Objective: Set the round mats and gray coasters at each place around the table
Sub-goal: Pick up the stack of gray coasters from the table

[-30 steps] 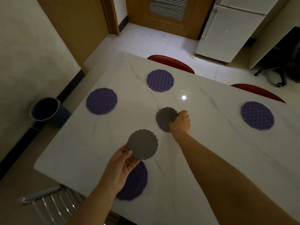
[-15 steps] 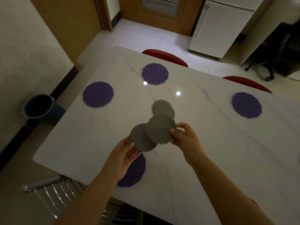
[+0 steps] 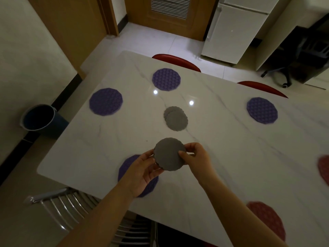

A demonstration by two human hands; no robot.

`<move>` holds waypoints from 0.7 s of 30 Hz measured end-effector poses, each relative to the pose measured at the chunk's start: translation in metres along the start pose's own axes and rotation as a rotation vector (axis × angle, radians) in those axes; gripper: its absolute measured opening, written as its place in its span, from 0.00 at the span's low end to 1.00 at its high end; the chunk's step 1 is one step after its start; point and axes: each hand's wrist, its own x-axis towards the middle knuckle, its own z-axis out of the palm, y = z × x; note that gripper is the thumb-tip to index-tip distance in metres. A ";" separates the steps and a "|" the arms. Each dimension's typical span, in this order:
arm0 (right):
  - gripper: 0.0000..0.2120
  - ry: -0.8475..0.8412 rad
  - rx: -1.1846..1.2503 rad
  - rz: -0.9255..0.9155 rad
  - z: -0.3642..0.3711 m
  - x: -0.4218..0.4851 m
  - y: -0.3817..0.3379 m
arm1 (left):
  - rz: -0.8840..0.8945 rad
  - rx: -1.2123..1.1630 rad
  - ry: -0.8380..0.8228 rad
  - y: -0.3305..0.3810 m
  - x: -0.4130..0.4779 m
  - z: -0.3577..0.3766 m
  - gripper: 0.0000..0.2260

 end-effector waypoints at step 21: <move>0.11 -0.066 0.083 -0.039 0.016 0.001 -0.003 | 0.063 -0.020 0.026 0.007 -0.003 -0.015 0.20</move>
